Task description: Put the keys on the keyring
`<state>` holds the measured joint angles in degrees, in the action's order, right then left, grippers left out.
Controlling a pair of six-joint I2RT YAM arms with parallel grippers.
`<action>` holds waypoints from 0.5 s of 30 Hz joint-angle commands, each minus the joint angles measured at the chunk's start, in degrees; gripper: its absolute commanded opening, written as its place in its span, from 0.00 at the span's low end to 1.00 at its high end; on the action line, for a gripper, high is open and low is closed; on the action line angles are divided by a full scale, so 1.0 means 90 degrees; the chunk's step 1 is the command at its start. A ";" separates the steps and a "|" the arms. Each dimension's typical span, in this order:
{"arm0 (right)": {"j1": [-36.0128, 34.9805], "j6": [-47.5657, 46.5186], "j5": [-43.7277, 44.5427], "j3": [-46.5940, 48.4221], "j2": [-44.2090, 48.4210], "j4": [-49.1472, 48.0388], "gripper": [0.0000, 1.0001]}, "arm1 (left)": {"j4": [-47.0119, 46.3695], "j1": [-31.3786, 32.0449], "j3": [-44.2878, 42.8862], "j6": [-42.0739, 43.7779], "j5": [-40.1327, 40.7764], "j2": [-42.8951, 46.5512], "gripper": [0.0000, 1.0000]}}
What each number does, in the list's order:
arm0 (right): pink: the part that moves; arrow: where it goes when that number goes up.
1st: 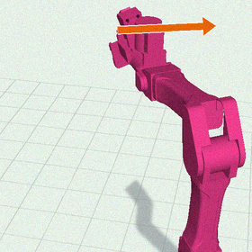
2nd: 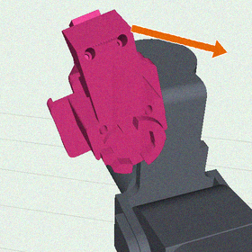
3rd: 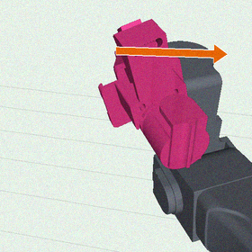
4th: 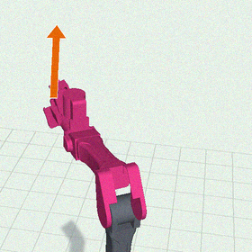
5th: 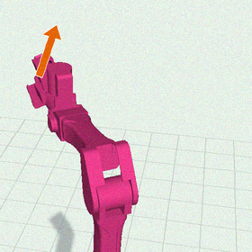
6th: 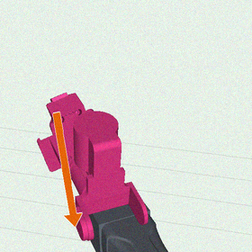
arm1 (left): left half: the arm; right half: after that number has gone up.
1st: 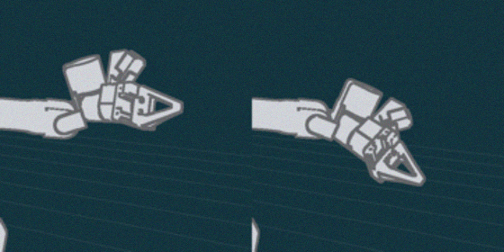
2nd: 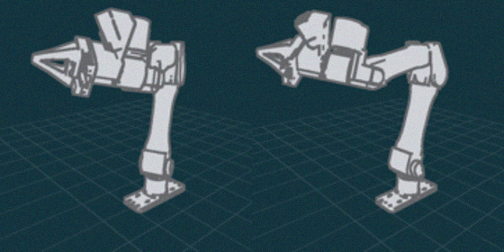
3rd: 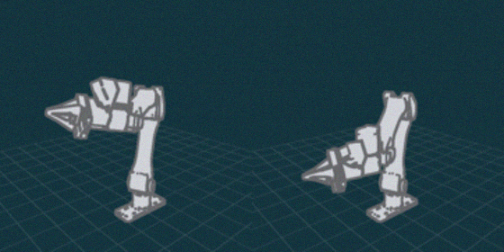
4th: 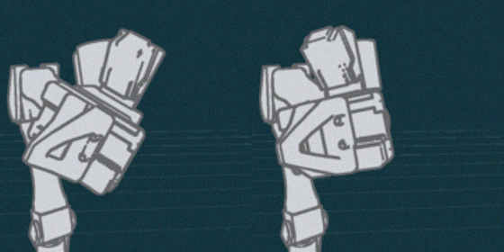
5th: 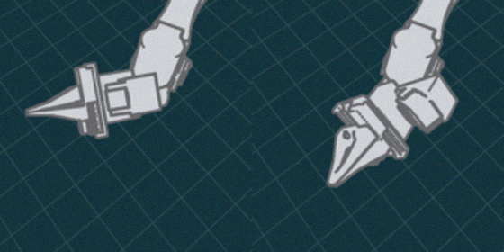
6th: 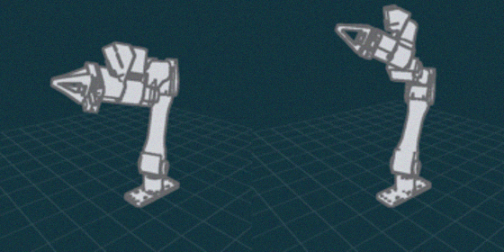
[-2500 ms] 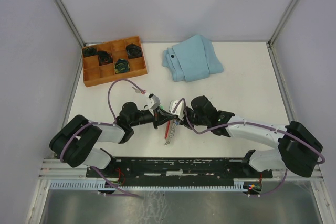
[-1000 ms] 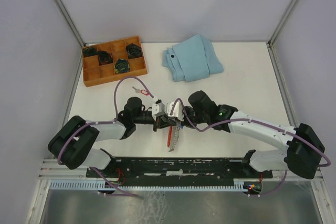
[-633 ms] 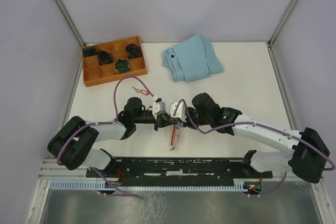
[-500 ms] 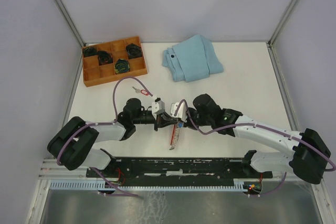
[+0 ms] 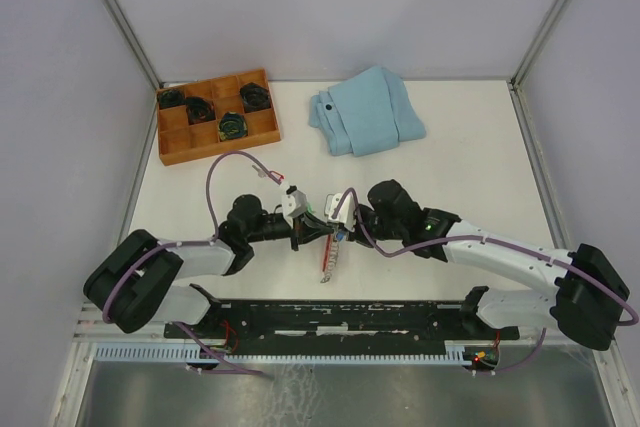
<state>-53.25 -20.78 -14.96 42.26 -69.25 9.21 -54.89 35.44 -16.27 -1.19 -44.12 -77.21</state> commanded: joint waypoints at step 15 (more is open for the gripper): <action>-0.0066 0.0437 -0.0310 -0.0282 -0.0200 -0.0693 0.01 | -0.2358 0.0083 0.0203 -0.1156 0.1254 0.0047 0.03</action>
<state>-53.25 -18.35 -15.59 40.60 -71.29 3.81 -64.64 36.16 -14.04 -8.54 -38.50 -77.23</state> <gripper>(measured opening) 0.015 0.043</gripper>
